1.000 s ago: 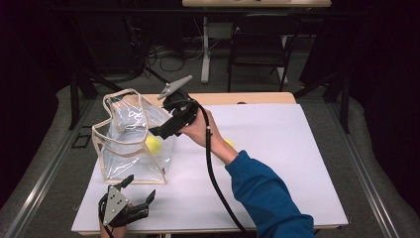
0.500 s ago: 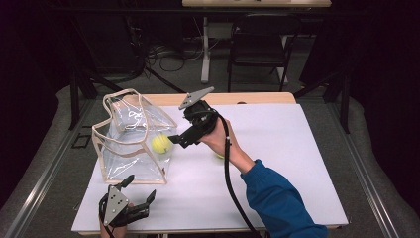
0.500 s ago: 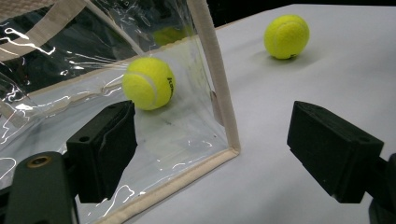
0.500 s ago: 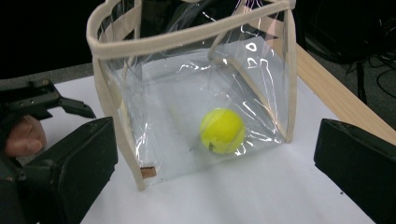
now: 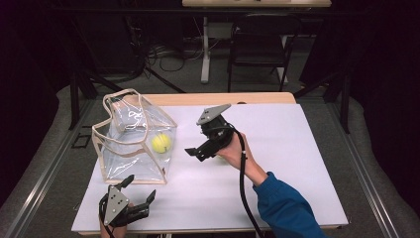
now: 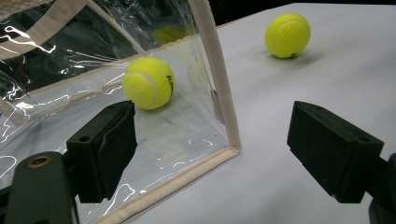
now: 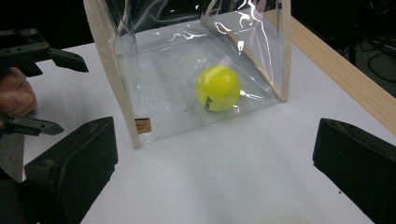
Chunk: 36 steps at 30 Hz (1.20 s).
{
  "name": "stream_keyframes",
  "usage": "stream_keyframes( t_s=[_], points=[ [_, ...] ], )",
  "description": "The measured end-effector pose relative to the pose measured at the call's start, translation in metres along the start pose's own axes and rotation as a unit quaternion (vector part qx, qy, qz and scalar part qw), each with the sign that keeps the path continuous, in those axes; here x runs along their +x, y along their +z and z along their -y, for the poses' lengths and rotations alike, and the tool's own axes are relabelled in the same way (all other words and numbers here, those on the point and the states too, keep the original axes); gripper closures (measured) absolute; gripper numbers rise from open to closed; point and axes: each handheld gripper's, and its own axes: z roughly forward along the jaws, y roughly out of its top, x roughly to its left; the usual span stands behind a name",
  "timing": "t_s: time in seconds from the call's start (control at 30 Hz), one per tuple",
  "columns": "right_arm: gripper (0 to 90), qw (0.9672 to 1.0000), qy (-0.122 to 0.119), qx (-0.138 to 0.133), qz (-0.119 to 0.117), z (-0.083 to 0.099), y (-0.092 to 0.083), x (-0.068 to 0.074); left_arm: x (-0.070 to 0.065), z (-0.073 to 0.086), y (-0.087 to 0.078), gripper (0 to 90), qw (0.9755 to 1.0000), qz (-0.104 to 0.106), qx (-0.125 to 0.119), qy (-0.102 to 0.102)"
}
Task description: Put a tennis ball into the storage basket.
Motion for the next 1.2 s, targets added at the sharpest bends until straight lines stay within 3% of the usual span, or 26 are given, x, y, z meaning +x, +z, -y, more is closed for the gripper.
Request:
stream_keyframes(
  t_s=[0.57, 1.2],
  points=[
    [0.0, 0.9993, 0.034, 0.004, 0.017, 0.068, -0.012, 0.0, -0.001, -0.001, -0.001, 16.0, 1.0, -0.001, -0.003, 0.003],
    [0.0, 0.9949, 0.077, 0.018, 0.062, 0.139, -0.026, -0.003, -0.001, 0.0, -0.002, 16.0, 1.0, -0.002, -0.003, 0.005]
  ],
)
